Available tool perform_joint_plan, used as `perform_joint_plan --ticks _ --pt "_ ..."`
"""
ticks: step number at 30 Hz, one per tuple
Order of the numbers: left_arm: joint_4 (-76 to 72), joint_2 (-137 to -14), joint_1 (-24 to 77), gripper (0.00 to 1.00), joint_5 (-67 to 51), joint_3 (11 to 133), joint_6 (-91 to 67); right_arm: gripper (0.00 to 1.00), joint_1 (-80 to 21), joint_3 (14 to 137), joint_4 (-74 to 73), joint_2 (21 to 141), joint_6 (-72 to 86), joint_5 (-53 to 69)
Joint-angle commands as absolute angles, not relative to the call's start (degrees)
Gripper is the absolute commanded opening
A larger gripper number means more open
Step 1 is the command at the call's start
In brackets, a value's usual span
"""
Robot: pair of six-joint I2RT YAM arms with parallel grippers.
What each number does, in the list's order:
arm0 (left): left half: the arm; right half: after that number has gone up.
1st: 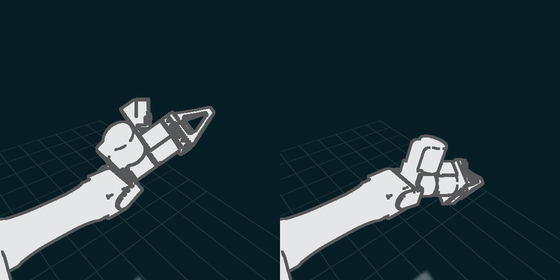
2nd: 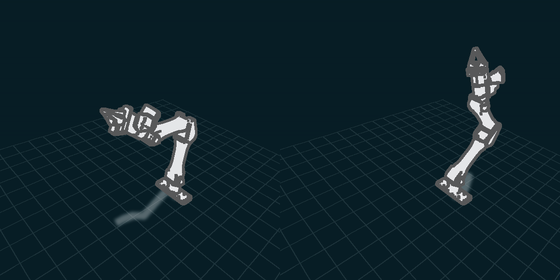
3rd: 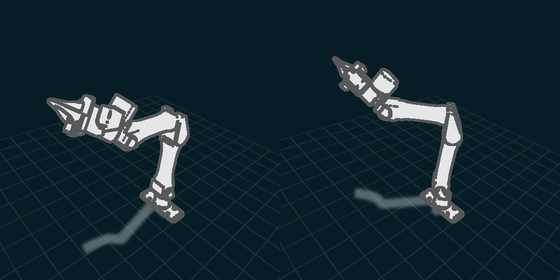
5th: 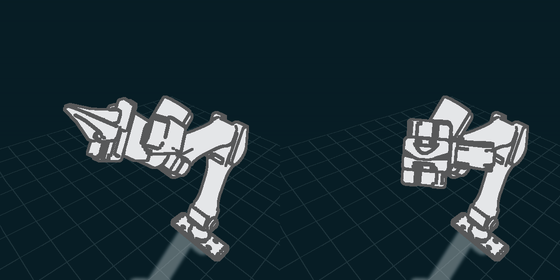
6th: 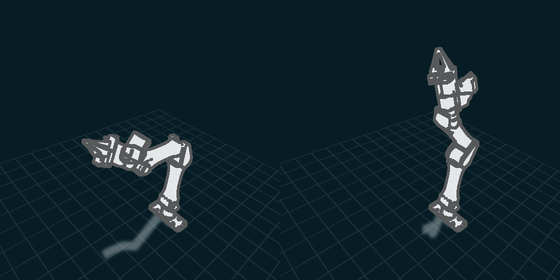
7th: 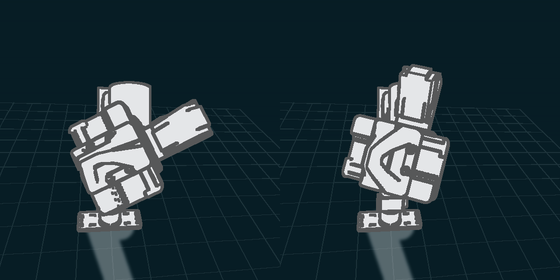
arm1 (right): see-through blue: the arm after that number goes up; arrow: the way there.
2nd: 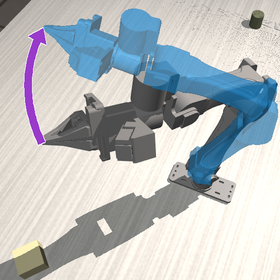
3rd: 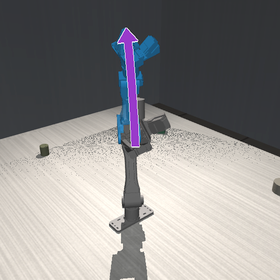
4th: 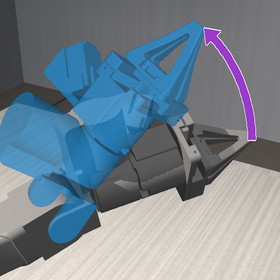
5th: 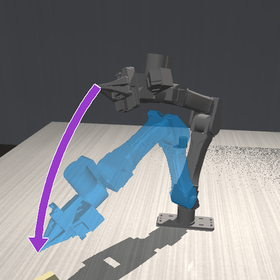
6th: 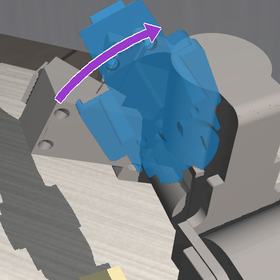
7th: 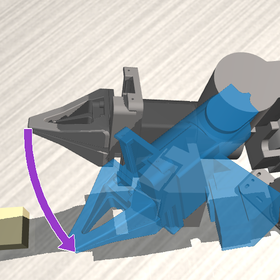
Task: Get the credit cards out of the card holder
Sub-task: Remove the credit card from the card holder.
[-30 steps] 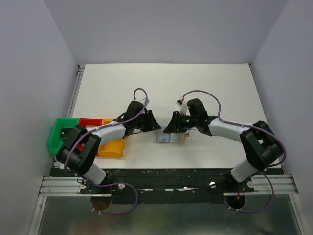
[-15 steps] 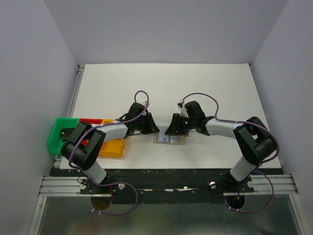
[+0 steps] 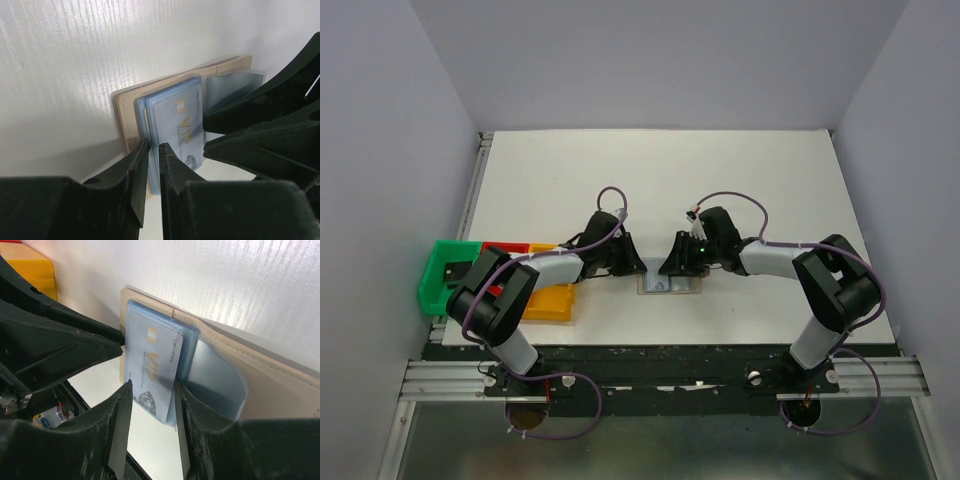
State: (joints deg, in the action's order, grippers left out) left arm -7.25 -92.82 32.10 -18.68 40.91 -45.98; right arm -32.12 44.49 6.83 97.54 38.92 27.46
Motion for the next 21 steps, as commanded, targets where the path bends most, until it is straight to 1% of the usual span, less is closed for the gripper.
perform_joint_plan --ticks 1,11,21 --pt "-7.12 -93.6 32.78 0.27 -17.23 40.87 -46.32 0.47 -31.64 43.33 8.96 98.79 39.9 27.51" --pt "-6.77 -94.39 33.31 0.25 -16.44 40.87 -46.32 0.47 -30.94 41.93 11.16 100.1 41.92 29.7" --pt "-6.77 -95.45 33.57 0.23 -16.08 40.96 -46.41 0.47 -29.71 37.89 22.57 101.95 47.28 35.5"
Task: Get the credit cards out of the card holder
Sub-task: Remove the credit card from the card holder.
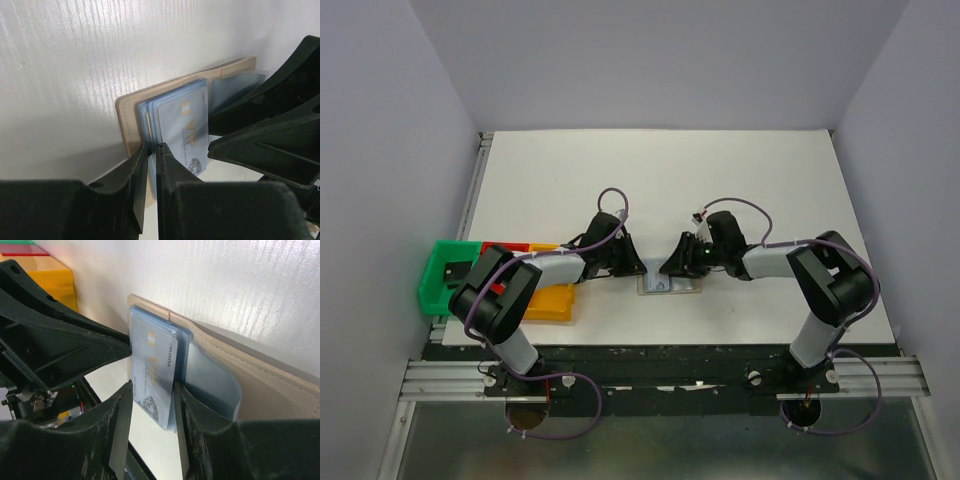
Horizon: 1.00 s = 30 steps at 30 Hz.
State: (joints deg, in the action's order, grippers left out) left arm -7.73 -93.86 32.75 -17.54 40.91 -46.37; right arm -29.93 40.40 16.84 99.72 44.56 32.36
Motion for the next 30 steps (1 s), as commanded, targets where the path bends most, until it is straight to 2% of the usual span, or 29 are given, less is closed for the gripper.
perform_joint_plan --ticks 1,11,25,30 --pt "-6.68 -95.54 33.57 0.22 -16.08 40.96 -46.41 0.47 -29.71 37.45 24.15 102.04 47.81 36.03" --pt "-6.77 -96.15 33.92 0.2 -15.91 40.87 -46.41 0.44 -28.92 34.54 34.09 103.01 51.68 39.55" --pt "-6.77 -96.15 34.45 0.12 -15.56 40.52 -46.32 0.42 -27.95 33.14 39.63 104.94 54.75 39.99" --pt "-6.33 -95.71 34.54 0.12 -14.59 40.25 -46.23 0.37 -26.98 31.03 45.43 105.56 57.48 39.99"
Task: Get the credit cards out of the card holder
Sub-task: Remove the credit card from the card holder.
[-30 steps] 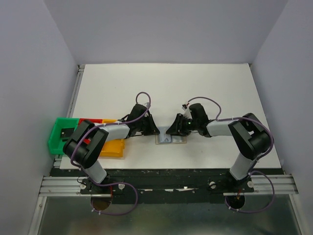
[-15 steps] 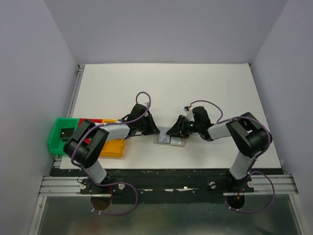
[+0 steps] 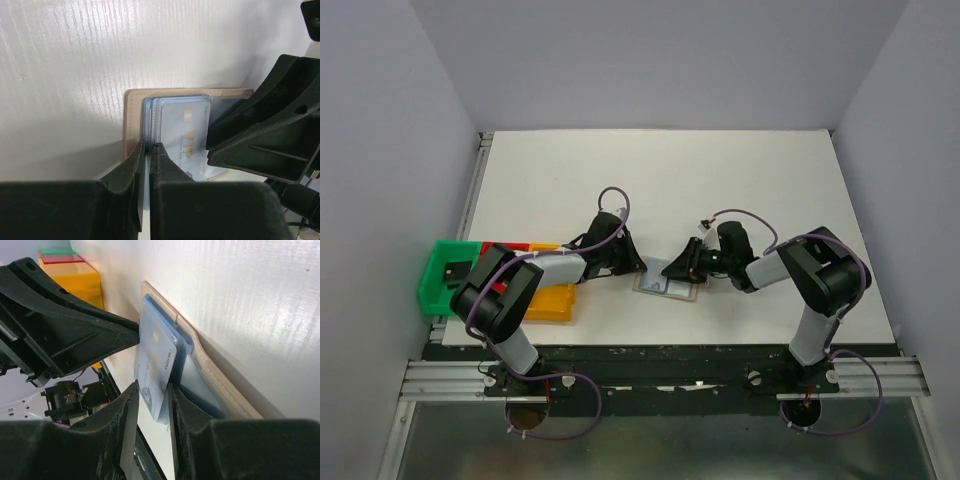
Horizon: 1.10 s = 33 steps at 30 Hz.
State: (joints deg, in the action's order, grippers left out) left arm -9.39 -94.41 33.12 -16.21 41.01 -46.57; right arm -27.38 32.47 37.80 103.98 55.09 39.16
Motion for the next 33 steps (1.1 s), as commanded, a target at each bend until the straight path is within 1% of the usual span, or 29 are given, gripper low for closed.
perform_joint_plan --ticks 1,6,9,12,17,21,22,29,31,33 --pt "-6.33 -95.71 34.54 0.12 -14.59 40.17 -46.32 0.36 -26.98 30.85 46.14 105.38 57.74 39.99" --pt "-6.24 -96.06 34.72 0.12 -14.5 40.25 -46.32 0.33 -26.89 30.67 47.9 104.77 58.27 40.43" --pt "-6.24 -95.98 34.8 0.12 -14.41 40.25 -46.41 0.27 -26.89 30.67 48.43 104.59 58.36 40.61" --pt "-6.33 -95.98 34.8 0.11 -14.33 40.17 -46.41 0.25 -26.89 30.59 48.69 104.68 58.27 40.87" --pt "-6.42 -96.15 34.8 0.07 -14.24 40.08 -46.58 0.21 -26.81 30.15 48.52 104.15 58.1 40.96" --pt "-6.59 -96.5 34.72 0.01 -14.41 40.08 -46.67 0.18 -26.72 30.15 47.47 103.8 57.4 41.31" --pt "-6.59 -96.5 34.8 0.0 -14.41 39.99 -46.58 0.17 -26.72 30.23 46.85 103.62 57.13 41.31" --pt "-6.59 -96.85 34.8 0.0 -14.33 39.99 -46.85 0.05 -26.63 30.15 43.69 101.69 55.11 40.87" --pt "-6.33 -96.77 34.8 0.0 -13.89 39.99 -46.85 0.0 -26.46 29.97 43.16 101.25 54.84 40.78" --pt "-5.98 -96.59 34.8 0.0 -13.36 39.99 -46.85 0.0 -26.37 29.97 42.37 100.72 54.41 40.78"
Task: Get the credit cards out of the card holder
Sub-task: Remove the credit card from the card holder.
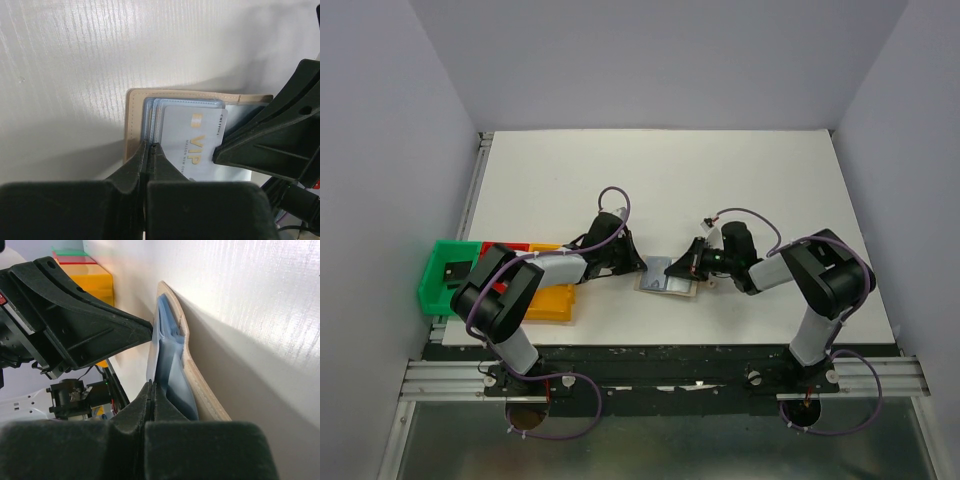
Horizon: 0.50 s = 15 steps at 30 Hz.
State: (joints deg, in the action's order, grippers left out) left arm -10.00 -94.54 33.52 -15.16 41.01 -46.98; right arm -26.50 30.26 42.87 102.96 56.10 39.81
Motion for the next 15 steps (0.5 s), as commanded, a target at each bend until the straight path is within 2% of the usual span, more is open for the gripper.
perform_joint_plan --ticks 1,15 --pt "-5.8 -96.5 34.72 0.0 -13.1 39.99 -46.85 0.0 -26.28 29.97 41.49 100.64 54.06 40.87" --pt "-4.57 -96.5 34.8 0.0 -11.34 39.81 -47.02 0.0 -25.05 28.13 39.02 100.11 52.65 40.34"
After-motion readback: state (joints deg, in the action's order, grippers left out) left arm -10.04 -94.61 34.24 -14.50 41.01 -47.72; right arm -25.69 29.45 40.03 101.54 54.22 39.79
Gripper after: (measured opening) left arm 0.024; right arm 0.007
